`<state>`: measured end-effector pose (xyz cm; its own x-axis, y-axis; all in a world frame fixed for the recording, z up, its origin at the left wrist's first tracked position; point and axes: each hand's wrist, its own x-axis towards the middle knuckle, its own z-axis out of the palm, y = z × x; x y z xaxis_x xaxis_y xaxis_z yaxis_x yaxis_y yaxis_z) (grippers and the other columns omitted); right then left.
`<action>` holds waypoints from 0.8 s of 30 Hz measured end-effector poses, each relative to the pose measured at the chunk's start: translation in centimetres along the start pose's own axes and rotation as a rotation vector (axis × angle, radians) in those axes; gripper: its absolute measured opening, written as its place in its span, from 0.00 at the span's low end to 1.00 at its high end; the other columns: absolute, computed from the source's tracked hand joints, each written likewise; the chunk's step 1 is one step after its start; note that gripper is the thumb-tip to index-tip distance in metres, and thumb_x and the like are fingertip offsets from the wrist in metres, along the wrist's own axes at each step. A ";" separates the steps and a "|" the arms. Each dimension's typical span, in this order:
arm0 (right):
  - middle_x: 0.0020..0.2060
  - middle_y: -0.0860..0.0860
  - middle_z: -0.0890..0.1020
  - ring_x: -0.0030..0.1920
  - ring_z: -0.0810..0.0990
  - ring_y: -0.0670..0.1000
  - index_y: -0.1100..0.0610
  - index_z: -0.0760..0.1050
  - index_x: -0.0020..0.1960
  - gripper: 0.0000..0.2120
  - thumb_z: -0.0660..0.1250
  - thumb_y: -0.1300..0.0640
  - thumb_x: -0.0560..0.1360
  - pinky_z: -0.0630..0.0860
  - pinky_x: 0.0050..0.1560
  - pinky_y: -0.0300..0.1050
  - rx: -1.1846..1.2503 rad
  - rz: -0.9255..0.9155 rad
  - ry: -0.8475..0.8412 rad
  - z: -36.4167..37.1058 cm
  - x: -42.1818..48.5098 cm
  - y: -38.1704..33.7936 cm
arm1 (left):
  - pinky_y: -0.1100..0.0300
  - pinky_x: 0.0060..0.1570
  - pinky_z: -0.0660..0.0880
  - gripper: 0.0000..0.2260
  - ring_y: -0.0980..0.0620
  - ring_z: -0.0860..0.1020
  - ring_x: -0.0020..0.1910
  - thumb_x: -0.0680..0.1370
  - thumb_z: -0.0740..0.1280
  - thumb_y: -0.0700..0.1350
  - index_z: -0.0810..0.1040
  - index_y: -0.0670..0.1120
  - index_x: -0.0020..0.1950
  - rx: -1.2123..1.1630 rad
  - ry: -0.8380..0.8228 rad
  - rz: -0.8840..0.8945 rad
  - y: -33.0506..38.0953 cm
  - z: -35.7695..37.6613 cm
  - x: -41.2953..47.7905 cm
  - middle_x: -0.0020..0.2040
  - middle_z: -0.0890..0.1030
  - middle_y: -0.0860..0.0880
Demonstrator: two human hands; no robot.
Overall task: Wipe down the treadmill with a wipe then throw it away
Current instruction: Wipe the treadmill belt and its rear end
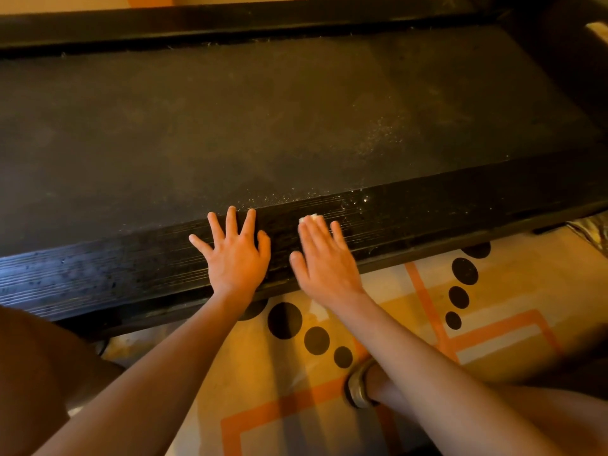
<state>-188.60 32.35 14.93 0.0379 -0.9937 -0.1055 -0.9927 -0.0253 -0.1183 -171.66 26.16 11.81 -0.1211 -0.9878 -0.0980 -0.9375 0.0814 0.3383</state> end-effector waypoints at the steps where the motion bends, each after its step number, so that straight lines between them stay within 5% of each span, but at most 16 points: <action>1: 0.83 0.53 0.53 0.83 0.46 0.51 0.57 0.51 0.84 0.31 0.43 0.42 0.86 0.38 0.81 0.51 0.013 -0.078 -0.032 0.2 -0.6 -0.8 | 0.26 0.73 0.42 0.25 0.37 0.46 0.82 0.85 0.48 0.60 0.57 0.56 0.83 0.003 0.001 -0.001 0.0 0.0 -0.1 0.84 0.55 0.46; 3: 0.83 0.52 0.54 0.83 0.46 0.50 0.55 0.51 0.84 0.30 0.44 0.43 0.86 0.37 0.80 0.49 0.009 -0.130 -0.046 0.3 -0.7 -0.1 | 0.26 0.73 0.42 0.25 0.37 0.46 0.82 0.85 0.49 0.60 0.57 0.56 0.83 0.004 -0.002 -0.002 0.0 0.1 -0.2 0.84 0.55 0.46; 7: 0.83 0.52 0.54 0.83 0.47 0.50 0.56 0.51 0.84 0.31 0.41 0.42 0.85 0.40 0.81 0.52 -0.002 0.119 0.015 -0.5 0.9 3.0 | 0.26 0.72 0.41 0.25 0.36 0.46 0.82 0.85 0.49 0.59 0.57 0.56 0.83 0.001 -0.005 0.004 0.1 0.0 0.0 0.84 0.55 0.46; 13: 0.83 0.51 0.51 0.83 0.44 0.49 0.54 0.49 0.84 0.30 0.44 0.42 0.86 0.41 0.82 0.53 0.051 -0.079 -0.056 0.2 -1.2 -0.1 | 0.26 0.73 0.42 0.25 0.37 0.46 0.82 0.85 0.49 0.60 0.57 0.56 0.83 0.010 -0.006 0.000 0.0 0.0 -0.1 0.84 0.55 0.46; 17: 0.83 0.52 0.53 0.83 0.46 0.50 0.55 0.50 0.84 0.33 0.38 0.40 0.84 0.42 0.82 0.54 0.018 0.166 0.007 -0.8 0.5 4.1 | 0.26 0.73 0.41 0.25 0.36 0.46 0.82 0.86 0.49 0.59 0.57 0.55 0.83 -0.001 -0.008 0.011 0.1 0.0 -0.1 0.83 0.56 0.46; 24: 0.83 0.50 0.52 0.83 0.44 0.48 0.54 0.50 0.84 0.31 0.43 0.41 0.86 0.42 0.82 0.53 0.053 -0.080 -0.049 0.3 -2.2 1.7 | 0.26 0.73 0.43 0.25 0.36 0.46 0.82 0.85 0.49 0.59 0.56 0.56 0.83 0.011 -0.011 0.008 0.0 0.0 -0.1 0.84 0.55 0.46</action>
<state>-190.30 34.54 14.71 0.1240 -0.9821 -0.1415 -0.9787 -0.0975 -0.1807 -171.62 26.23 11.80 -0.1321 -0.9856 -0.1056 -0.9402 0.0908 0.3284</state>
